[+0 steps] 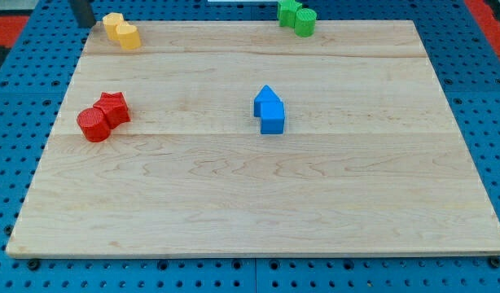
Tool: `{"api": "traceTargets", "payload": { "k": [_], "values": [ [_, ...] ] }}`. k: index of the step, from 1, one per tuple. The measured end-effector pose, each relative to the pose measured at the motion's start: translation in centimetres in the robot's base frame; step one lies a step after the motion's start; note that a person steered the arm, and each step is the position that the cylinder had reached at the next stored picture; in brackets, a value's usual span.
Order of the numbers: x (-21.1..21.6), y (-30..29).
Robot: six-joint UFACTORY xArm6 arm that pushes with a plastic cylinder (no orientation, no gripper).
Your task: Separate the yellow blocks
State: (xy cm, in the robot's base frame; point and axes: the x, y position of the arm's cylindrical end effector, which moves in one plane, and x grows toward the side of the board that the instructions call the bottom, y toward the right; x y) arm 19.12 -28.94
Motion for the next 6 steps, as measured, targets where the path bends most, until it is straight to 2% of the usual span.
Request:
{"api": "traceTargets", "payload": {
  "k": [1, 2, 3, 4, 6],
  "values": [
    [0.0, 0.0],
    [0.0, 6.6],
    [1.0, 16.4],
    [1.9, 15.9],
    [0.0, 16.4]
  ]
}}
